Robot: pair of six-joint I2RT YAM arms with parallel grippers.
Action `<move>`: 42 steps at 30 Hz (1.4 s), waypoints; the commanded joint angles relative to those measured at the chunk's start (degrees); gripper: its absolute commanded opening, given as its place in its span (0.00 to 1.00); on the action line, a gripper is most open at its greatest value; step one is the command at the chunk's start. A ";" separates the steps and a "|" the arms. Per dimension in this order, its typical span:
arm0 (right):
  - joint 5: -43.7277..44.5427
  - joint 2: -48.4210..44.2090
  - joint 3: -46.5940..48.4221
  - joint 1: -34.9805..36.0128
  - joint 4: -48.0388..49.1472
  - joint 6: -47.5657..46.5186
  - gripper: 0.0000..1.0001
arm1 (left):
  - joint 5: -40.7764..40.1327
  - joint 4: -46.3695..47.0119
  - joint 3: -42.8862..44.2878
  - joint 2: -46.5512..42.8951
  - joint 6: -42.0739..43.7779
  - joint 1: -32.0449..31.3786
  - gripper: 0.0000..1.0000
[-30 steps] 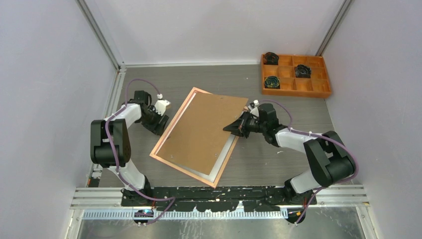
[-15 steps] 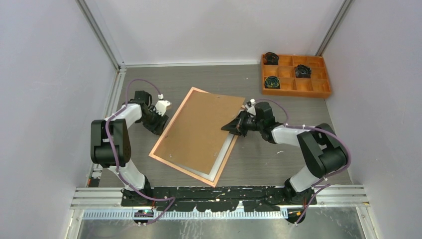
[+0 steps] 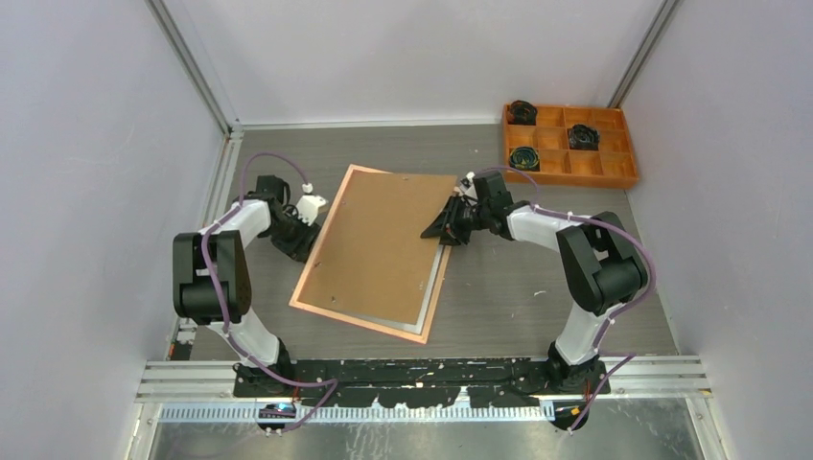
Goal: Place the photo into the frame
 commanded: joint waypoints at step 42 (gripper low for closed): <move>24.91 0.34 15.28 3.79 -30.68 -15.48 0.88 | 8.58 -5.91 1.07 -1.11 -1.07 2.09 0.47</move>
